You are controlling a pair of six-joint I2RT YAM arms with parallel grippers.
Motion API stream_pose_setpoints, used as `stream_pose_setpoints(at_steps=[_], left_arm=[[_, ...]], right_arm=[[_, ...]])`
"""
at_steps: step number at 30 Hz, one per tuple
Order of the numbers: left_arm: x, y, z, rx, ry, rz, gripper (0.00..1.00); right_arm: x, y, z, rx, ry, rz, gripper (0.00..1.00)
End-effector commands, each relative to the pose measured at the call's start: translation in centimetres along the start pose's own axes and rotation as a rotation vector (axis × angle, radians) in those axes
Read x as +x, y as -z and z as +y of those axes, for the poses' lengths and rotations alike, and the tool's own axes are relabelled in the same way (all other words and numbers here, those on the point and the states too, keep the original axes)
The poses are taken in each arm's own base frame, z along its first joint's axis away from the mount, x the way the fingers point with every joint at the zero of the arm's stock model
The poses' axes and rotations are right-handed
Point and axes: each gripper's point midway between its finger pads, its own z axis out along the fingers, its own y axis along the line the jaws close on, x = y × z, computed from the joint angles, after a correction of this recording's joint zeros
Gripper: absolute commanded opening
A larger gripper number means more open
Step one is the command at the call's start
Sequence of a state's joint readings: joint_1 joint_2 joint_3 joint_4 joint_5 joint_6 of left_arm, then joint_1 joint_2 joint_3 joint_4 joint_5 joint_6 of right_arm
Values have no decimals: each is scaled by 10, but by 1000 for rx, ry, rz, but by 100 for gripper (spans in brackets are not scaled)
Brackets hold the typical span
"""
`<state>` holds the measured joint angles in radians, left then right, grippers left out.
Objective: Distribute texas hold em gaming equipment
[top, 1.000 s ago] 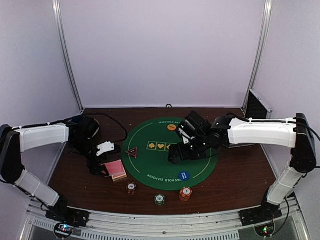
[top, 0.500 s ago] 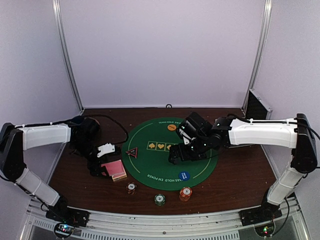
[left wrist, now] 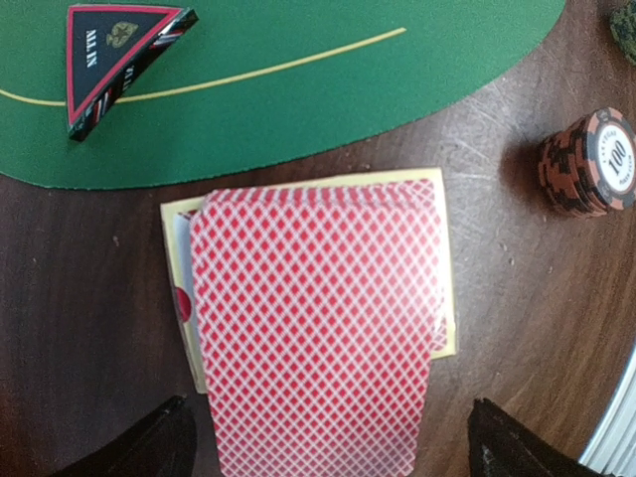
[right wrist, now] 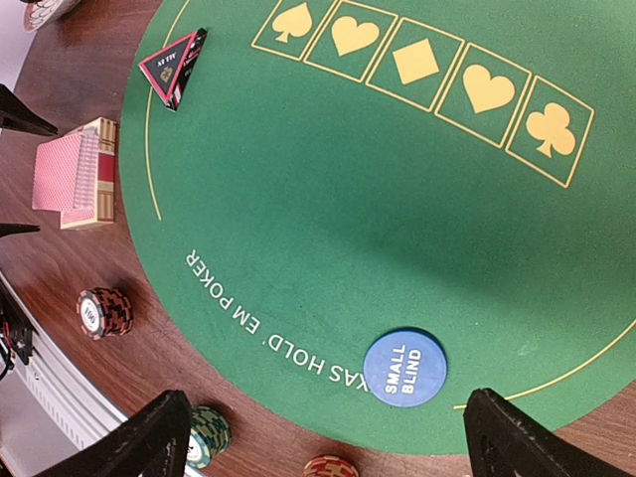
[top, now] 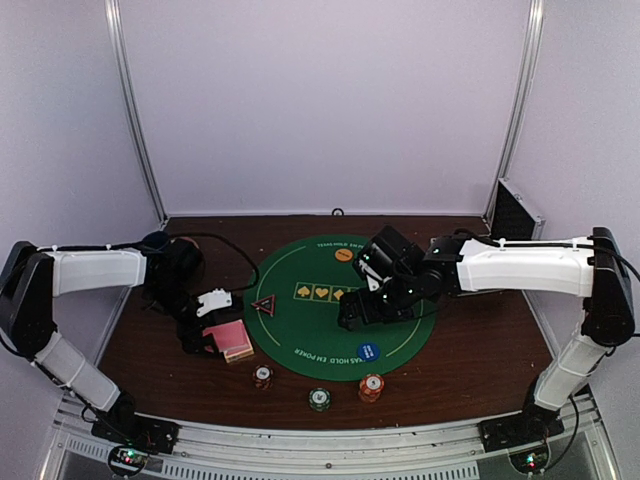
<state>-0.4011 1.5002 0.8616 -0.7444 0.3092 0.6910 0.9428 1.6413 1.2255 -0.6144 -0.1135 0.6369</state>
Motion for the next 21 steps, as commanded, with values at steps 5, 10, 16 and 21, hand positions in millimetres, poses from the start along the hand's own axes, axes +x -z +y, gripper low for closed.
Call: stream_pose_setpoints(at_steps=[5,10,16,21], left_arm=[[1,-8,2,0,-20,5,98],[5,-13,1,8,-20,23,98],[6,-17,6,-9,-15,31,97],[10,-21,10,-20,-13,47,98]], right_arm=[[-2,9,4,-20,-11,-26,99],[-1,9,4,-17,-11,-23,99],[-1,9,4,-18,-12,-22,100],[0,9,3,-18,-15,-22,99]])
